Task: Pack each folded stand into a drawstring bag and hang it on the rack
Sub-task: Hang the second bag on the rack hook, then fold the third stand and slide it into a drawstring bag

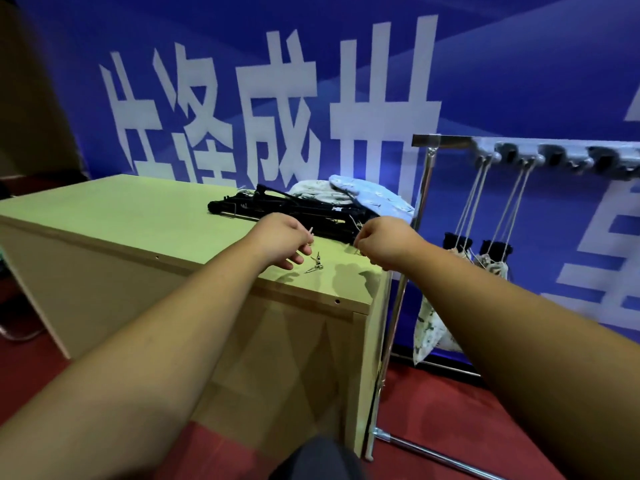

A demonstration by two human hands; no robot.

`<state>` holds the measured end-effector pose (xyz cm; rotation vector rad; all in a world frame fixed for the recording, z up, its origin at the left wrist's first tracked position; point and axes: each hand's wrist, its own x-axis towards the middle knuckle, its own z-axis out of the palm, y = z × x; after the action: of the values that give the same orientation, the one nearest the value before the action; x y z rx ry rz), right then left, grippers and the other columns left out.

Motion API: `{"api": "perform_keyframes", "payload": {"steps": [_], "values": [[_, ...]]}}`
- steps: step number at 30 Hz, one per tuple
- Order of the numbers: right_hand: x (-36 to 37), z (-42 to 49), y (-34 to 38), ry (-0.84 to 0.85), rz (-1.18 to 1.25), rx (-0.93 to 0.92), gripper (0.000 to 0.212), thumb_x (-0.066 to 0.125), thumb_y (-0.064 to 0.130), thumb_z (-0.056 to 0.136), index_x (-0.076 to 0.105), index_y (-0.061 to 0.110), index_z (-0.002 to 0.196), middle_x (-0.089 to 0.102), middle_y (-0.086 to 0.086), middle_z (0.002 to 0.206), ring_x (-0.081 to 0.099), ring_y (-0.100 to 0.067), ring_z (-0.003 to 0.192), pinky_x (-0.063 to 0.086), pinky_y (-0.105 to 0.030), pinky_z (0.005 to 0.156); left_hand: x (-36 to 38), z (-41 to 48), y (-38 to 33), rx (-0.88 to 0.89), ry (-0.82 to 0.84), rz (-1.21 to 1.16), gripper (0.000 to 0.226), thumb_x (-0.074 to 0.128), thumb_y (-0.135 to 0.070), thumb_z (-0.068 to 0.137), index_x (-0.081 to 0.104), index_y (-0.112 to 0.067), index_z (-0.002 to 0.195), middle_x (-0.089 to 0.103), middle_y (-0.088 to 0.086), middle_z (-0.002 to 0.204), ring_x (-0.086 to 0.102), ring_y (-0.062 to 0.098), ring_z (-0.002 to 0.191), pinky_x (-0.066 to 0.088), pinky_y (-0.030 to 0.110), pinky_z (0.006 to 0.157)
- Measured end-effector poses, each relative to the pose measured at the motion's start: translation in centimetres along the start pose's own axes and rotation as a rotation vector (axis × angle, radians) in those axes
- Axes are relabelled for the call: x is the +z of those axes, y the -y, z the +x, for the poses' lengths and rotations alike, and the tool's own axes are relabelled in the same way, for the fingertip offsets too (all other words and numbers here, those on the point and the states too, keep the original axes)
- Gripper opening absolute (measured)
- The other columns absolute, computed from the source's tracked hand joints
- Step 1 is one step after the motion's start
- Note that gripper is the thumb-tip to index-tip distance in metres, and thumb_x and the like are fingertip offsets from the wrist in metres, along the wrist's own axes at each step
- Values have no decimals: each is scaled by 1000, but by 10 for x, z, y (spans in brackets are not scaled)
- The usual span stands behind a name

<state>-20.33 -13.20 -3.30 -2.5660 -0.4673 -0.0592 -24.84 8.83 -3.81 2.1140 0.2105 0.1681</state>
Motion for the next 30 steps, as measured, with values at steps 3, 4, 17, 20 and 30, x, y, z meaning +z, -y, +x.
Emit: {"api": "perform_keyframes", "payload": {"steps": [3,4,17,20,30], "values": [[9,20,-1,-78,-35,7,24,55,16,99,80,18,97,78,-6,99,71,-28,93,64,-48,87,2,9,5,-4,-8,-72,15,65,-17,101,77,-8,101,78,7,88,68,18,66,59,32,63],[10,26,-1,-101,-36,16,23,56,16,97,79,19,94,78,-5,97,71,-27,91,64,-47,85,3,13,6,-4,-17,-97,15,65,-16,101,77,-7,101,77,7,86,66,18,65,59,32,63],[32,99,-9,-272,-123,60,53,71,40,90,56,19,136,48,-10,134,49,-35,125,50,-51,102,14,73,22,-38,-86,-349,20,56,-5,101,71,3,110,70,11,82,64,23,69,60,38,70],[40,112,-8,-243,-150,88,60,69,46,91,53,19,143,47,-11,140,46,-36,130,49,-50,103,19,82,27,-61,-68,-359,16,57,-12,98,73,-10,97,73,7,81,67,26,74,62,52,90],[26,139,-44,-341,18,185,28,44,17,99,67,1,99,67,-20,104,64,-40,91,52,-43,71,35,102,3,74,-100,-324,26,50,-5,99,75,-11,103,76,6,89,69,18,70,57,26,55]]}}
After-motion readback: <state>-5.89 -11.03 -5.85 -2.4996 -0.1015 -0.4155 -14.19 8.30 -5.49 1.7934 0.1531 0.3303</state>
